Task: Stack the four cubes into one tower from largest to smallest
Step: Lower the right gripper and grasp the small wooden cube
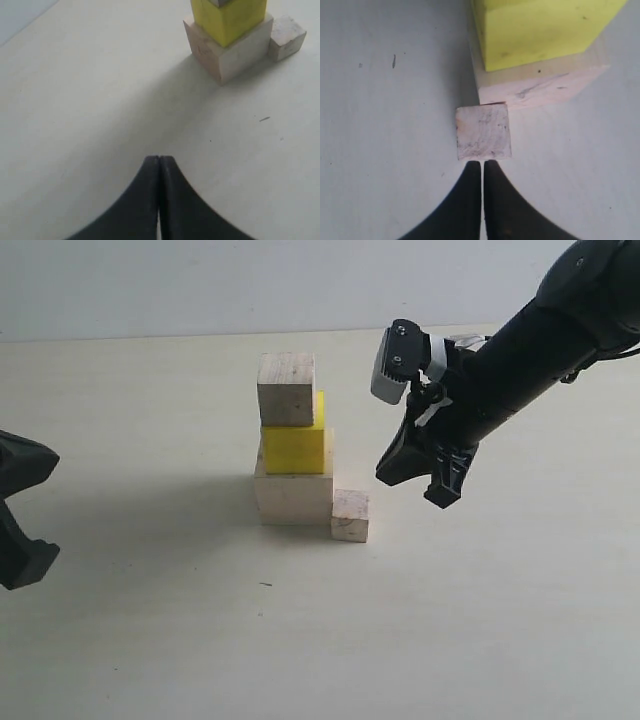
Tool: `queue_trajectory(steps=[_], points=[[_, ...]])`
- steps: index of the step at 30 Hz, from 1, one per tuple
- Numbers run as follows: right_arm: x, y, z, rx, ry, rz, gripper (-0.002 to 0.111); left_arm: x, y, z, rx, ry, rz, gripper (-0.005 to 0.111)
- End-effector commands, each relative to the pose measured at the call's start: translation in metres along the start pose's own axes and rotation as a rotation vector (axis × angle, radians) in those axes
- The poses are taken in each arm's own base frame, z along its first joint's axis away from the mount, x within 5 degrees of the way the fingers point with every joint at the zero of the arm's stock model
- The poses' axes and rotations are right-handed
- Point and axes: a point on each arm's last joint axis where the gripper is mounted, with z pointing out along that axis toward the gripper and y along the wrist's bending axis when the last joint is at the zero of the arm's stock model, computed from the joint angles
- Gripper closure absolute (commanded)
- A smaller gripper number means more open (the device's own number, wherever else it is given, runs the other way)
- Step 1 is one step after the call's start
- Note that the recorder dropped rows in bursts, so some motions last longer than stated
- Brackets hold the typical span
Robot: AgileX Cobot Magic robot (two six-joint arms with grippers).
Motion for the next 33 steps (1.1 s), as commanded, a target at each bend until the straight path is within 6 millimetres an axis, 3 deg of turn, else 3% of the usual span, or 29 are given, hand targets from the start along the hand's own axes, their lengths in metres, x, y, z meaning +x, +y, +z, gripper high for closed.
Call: queue_trajectory(steps=[1, 7, 13, 18, 24, 33], points=[[0.001, -0.001, -0.002, 0.019, -0.011, 0.003, 0.104, 0.000, 0.000, 0.000, -0.001, -0.016, 0.010, 0.107], [0.008, -0.004, 0.011, -0.008, 0.007, 0.012, 0.090, 0.000, 0.000, 0.000, -0.006, -0.017, 0.019, 0.107], [0.010, -0.007, 0.021, -0.024, -0.017, 0.067, 0.059, 0.002, 0.000, 0.002, -0.009, -0.019, 0.032, 0.107], [0.009, -0.008, 0.021, -0.005, -0.025, 0.076, 0.044, 0.002, 0.000, 0.002, -0.009, -0.019, 0.032, 0.107], [0.004, -0.008, 0.024, -0.023, -0.096, 0.036, 0.042, 0.002, 0.000, 0.002, -0.009, -0.022, 0.034, 0.107], [0.015, -0.013, 0.045, -0.047, -0.085, 0.083, 0.042, 0.002, 0.000, 0.002, -0.010, -0.026, 0.037, 0.107]])
